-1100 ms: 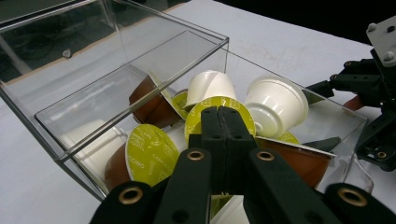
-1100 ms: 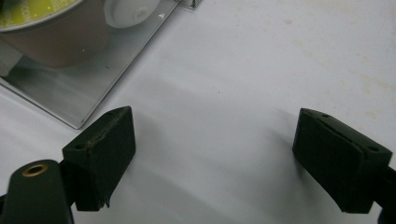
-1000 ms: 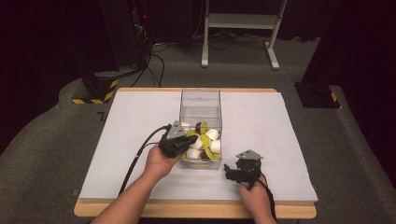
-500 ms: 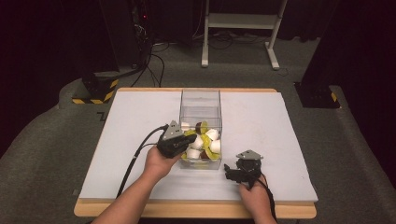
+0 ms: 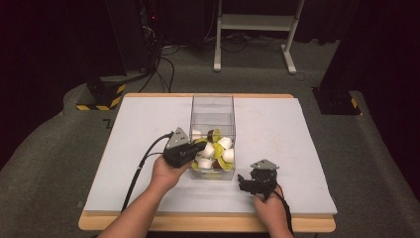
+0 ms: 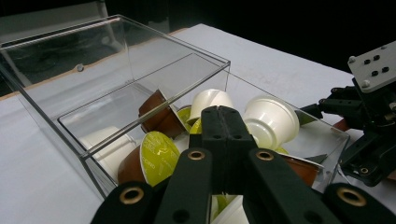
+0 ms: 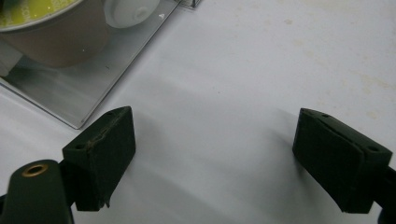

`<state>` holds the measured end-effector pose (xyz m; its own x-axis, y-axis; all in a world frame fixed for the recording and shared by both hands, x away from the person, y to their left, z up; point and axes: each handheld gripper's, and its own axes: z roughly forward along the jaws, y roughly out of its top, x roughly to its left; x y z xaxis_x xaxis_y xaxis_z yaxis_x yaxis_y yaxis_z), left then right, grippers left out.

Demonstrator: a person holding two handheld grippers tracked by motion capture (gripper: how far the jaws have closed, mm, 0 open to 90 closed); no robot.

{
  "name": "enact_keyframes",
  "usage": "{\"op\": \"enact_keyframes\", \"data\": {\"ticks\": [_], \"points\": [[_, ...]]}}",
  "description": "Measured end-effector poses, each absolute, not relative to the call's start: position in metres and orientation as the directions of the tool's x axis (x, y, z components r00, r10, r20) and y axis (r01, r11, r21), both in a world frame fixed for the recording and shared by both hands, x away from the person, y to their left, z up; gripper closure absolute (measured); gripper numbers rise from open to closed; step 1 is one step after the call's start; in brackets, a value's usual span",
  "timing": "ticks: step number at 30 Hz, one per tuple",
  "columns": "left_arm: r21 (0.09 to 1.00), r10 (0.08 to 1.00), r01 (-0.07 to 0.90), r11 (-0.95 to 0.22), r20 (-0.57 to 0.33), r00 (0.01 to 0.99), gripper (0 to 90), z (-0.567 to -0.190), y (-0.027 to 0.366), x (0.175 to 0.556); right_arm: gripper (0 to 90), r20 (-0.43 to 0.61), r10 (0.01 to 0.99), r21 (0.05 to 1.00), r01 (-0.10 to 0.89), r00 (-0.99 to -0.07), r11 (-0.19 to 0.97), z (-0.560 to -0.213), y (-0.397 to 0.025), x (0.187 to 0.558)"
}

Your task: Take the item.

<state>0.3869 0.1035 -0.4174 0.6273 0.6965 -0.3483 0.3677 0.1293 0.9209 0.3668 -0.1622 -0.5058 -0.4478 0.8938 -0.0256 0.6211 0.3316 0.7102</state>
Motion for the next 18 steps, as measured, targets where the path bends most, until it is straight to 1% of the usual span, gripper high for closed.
{"op": "enact_keyframes", "data": {"ticks": [9,18], "points": [[0.913,0.685,0.371,0.169,-0.379,0.621,90.0,-0.4135,0.1093,0.3848,13.2,-0.025,0.894,0.71,0.621,-0.448,0.331,-0.5058,-0.1622,0.3668],[0.917,0.686,0.364,0.165,-0.372,0.625,90.0,-0.4109,0.1128,0.3834,13.2,-0.023,0.894,0.709,0.623,-0.447,0.33,-0.5058,-0.1624,0.367]]}}
